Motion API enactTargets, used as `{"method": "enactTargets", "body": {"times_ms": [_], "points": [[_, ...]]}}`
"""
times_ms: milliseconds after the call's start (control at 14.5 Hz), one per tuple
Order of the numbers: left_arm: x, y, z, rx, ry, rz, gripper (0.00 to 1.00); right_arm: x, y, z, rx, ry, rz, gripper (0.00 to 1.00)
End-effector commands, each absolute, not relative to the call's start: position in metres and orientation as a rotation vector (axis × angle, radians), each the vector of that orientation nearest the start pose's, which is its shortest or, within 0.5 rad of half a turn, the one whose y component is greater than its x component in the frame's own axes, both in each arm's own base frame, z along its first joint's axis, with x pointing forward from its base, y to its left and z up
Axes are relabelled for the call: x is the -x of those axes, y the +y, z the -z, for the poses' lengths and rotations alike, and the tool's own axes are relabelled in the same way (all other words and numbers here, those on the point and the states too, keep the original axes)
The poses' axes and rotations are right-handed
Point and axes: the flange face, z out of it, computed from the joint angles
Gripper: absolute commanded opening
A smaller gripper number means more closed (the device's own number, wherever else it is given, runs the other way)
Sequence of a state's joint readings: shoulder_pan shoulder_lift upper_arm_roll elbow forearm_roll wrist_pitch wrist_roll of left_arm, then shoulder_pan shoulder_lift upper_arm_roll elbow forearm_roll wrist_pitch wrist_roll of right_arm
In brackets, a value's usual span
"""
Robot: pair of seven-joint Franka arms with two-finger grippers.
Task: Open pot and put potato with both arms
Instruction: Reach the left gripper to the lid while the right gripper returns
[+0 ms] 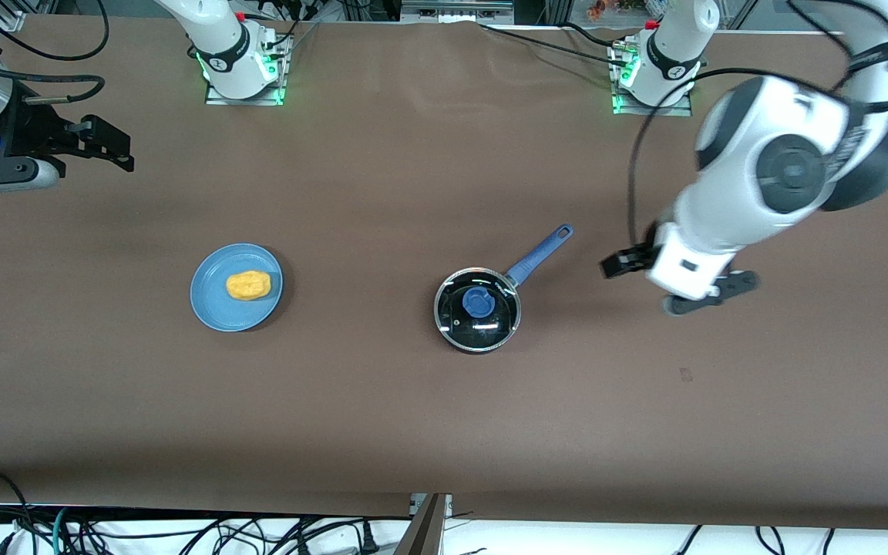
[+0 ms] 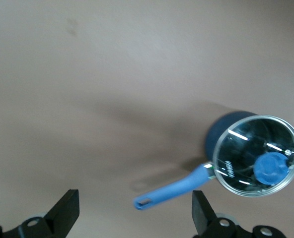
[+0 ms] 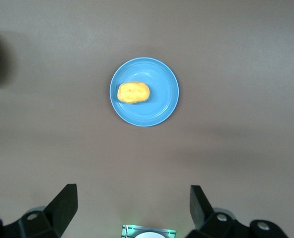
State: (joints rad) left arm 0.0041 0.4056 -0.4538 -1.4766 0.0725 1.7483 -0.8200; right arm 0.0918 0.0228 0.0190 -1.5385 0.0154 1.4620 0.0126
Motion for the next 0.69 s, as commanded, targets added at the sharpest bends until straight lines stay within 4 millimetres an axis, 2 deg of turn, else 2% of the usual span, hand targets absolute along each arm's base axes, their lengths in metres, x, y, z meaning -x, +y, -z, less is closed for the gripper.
{"method": "enactTargets", "body": {"times_ms": [0, 206, 344, 481, 619], "points": [[-0.616, -0.293, -0.431, 3.089, -0.699, -0.166, 1.00, -0.547, 0.062, -0.619, 3.133, -0.152, -0.179, 1.00], [-0.607, -0.344, -0.391, 3.058, -0.795, -0.108, 1.00, -0.547, 0.060, -0.617, 3.140, -0.152, -0.188, 1.00], [-0.594, -0.380, -0.358, 3.024, -0.832, -0.094, 1.00, -0.548, 0.059, -0.615, 3.142, -0.144, -0.188, 1.00], [-0.592, -0.395, -0.337, 2.996, -0.914, -0.050, 1.00, -0.550, 0.060, -0.601, 3.141, -0.145, -0.198, 1.00], [-0.592, -0.402, -0.330, 3.010, -0.951, -0.035, 1.00, -0.556, 0.058, -0.574, 3.141, -0.138, -0.181, 1.00]]}}
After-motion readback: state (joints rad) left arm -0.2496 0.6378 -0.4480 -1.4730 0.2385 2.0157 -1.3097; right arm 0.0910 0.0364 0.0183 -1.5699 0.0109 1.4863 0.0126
